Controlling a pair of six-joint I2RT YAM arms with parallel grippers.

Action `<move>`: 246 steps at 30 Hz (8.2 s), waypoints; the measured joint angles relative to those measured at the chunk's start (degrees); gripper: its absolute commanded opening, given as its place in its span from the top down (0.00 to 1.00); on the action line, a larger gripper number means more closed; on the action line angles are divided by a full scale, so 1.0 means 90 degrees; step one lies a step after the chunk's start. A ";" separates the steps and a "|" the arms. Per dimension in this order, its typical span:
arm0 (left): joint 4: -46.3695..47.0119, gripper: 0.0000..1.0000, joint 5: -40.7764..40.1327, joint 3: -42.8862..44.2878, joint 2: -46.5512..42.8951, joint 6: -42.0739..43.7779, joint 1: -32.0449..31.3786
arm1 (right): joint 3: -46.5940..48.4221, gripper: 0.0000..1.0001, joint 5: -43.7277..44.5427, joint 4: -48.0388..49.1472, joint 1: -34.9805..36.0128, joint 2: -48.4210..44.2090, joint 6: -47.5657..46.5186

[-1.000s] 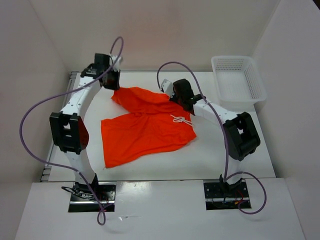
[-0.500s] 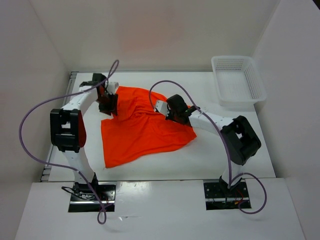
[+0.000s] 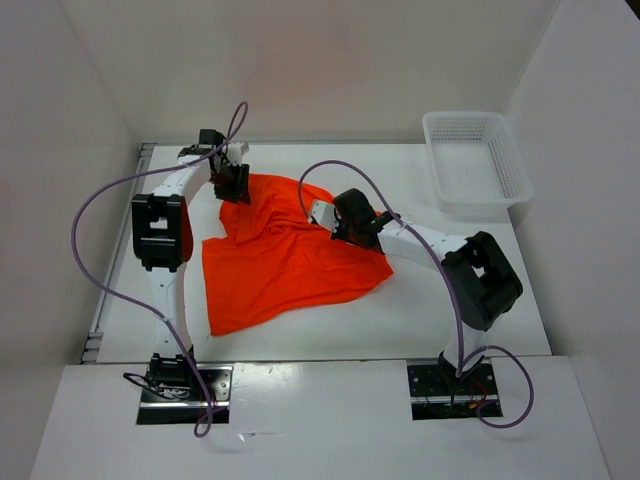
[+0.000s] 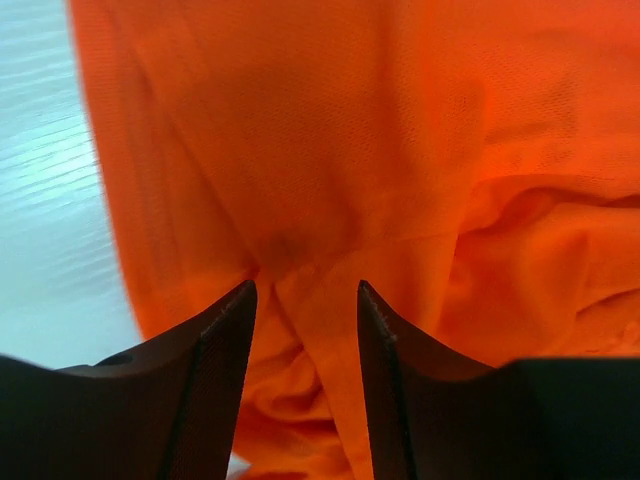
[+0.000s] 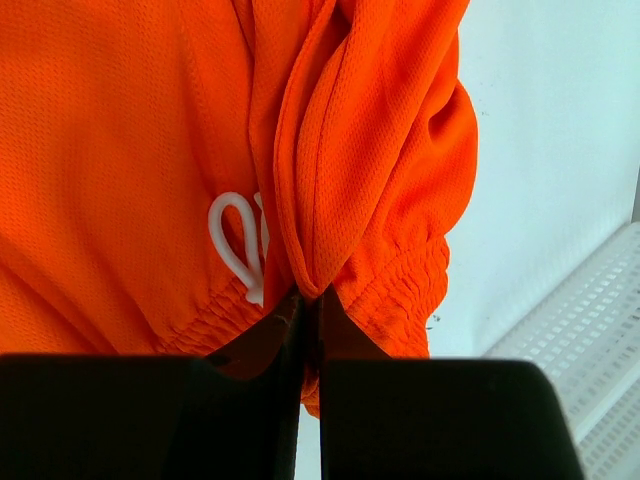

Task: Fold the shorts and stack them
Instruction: Fold the shorts

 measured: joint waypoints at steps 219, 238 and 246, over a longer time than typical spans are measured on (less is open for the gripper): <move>-0.0406 0.46 -0.0503 -0.4376 -0.3337 0.0002 0.1073 | -0.0784 0.22 -0.2460 -0.1331 -0.0512 -0.1931 -0.1547; -0.0364 0.92 0.0357 -0.3854 -0.2040 -0.0010 0.0979 | -0.1209 0.30 -0.2025 -0.1090 0.0019 -0.0874 -0.0967; -0.0478 1.00 0.0223 -0.3504 -0.1768 -0.0005 0.0952 | -0.1149 0.30 -0.1297 -0.0624 0.0019 -0.0430 -0.0542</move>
